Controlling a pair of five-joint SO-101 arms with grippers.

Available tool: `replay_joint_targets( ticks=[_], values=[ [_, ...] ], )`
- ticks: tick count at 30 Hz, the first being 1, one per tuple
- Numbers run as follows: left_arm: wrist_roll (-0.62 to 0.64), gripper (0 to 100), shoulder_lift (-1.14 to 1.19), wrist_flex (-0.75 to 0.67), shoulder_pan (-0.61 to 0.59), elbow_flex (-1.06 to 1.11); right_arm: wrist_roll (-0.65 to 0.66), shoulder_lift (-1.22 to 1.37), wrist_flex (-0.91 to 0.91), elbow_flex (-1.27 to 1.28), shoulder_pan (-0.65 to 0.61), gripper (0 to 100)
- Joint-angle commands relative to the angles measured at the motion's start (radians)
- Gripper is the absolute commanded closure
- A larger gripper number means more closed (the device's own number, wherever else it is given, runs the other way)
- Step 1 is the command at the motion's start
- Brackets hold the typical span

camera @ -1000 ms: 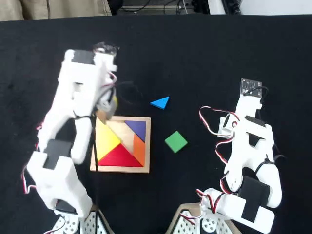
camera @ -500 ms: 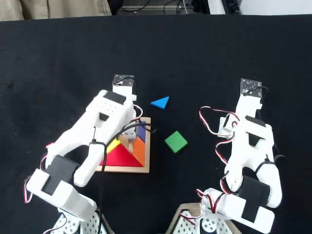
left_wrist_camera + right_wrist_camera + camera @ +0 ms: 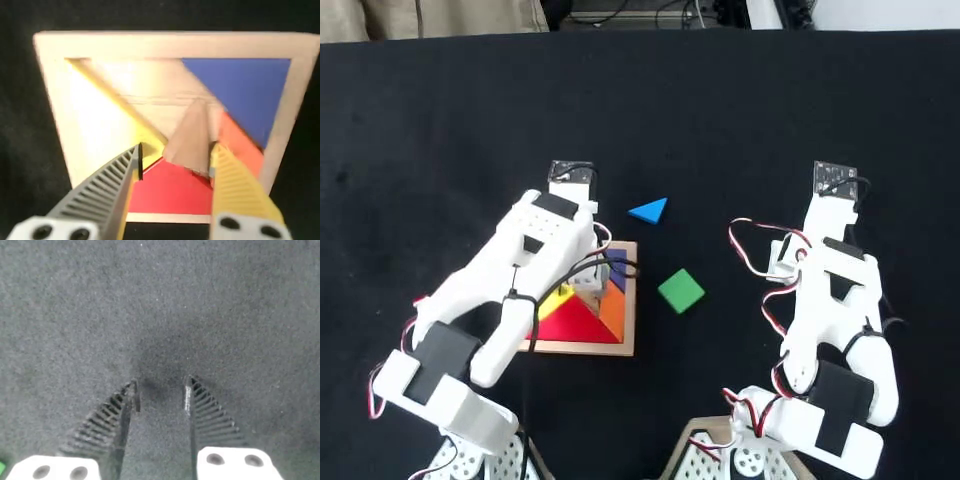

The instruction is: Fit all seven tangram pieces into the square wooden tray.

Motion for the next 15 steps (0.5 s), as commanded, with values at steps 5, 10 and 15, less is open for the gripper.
replay_joint_targets(
  ticks=[5, 10, 15],
  values=[
    [-0.055, 75, -0.058, 0.031, -0.007, -0.062, 0.008, -0.015, -0.006, -0.013, -0.018, 84.7],
    [-0.103, 75, -0.109, 0.077, -0.073, -0.136, 0.008, -0.015, -0.006, -0.013, -0.018, 84.7],
    [-0.201, 75, -0.132, 0.014, -0.147, -0.125, 0.008, -0.015, -0.006, -0.013, -0.018, 84.7]
  ],
)
